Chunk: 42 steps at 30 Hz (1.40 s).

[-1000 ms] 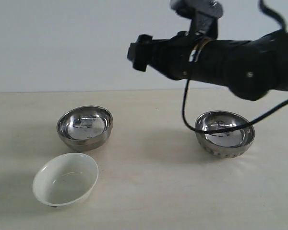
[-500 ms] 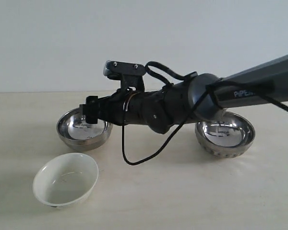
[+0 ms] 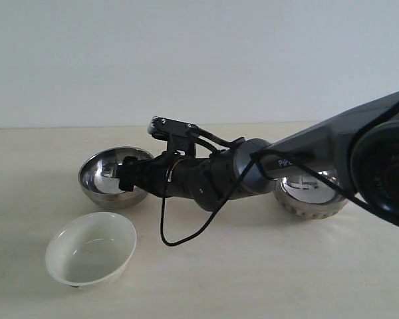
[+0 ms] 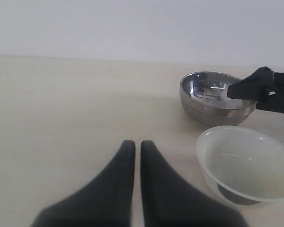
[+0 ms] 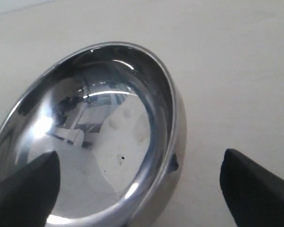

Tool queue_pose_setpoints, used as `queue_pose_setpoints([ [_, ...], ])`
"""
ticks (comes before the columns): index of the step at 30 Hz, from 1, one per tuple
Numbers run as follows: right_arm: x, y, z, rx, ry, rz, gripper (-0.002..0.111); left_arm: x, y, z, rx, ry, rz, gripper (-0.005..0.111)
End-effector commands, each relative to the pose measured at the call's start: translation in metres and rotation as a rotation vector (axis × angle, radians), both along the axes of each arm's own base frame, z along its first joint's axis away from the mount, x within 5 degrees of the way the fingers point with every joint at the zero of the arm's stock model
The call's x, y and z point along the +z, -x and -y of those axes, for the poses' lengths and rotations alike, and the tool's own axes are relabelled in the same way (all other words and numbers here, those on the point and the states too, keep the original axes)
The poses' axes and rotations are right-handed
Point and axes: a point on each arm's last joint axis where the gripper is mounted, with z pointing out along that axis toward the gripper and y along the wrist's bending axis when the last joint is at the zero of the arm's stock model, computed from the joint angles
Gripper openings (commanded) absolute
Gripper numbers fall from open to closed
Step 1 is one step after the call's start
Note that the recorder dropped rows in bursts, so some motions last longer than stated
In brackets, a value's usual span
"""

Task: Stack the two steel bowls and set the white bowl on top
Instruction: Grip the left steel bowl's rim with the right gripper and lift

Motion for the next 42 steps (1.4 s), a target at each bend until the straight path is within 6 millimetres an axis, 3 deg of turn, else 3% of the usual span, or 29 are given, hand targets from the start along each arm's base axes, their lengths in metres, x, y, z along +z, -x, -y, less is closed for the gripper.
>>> queue_pose_setpoints([
  [1, -0.001, -0.001, -0.002, -0.001, 0.014, -0.02, 0.082, 0.0, 0.0, 0.0, -0.003, 0.005, 0.009, 0.004],
  [12, -0.005, 0.001, 0.0, -0.001, 0.058, -0.065, 0.079, 0.0, 0.0, 0.0, -0.003, 0.005, 0.009, 0.004],
  [17, -0.005, 0.001, 0.0, -0.013, 0.04, -0.075, 0.044, 0.0, 0.0, 0.0, -0.003, 0.005, 0.009, 0.004],
  [21, -0.007, 0.002, 0.001, -0.016, 0.051, -0.094, 0.005, 0.0, 0.0, 0.0, -0.003, 0.005, 0.009, 0.004],
  [22, -0.007, 0.002, 0.001, -0.016, 0.052, -0.094, 0.0, 0.0, 0.0, 0.0, -0.003, 0.005, 0.009, 0.004],
  [28, 0.003, 0.001, 0.0, -0.015, 0.032, -0.071, 0.0, 0.0, 0.0, 0.0, -0.003, 0.005, 0.009, 0.004],
  [33, 0.038, 0.001, 0.001, -0.011, -0.014, -0.008, 0.0, 0.0, 0.0, 0.0, -0.003, 0.005, 0.009, 0.004],
  [38, 0.087, 0.006, 0.007, 0.024, 0.001, 0.08, 0.0, 0.0, 0.0, 0.0, -0.003, 0.005, 0.009, 0.004],
  [42, 0.125, 0.01, 0.027, 0.028, 0.073, 0.078, 0.0, 0.0, 0.0, 0.0, -0.003, 0.005, 0.009, 0.004],
])
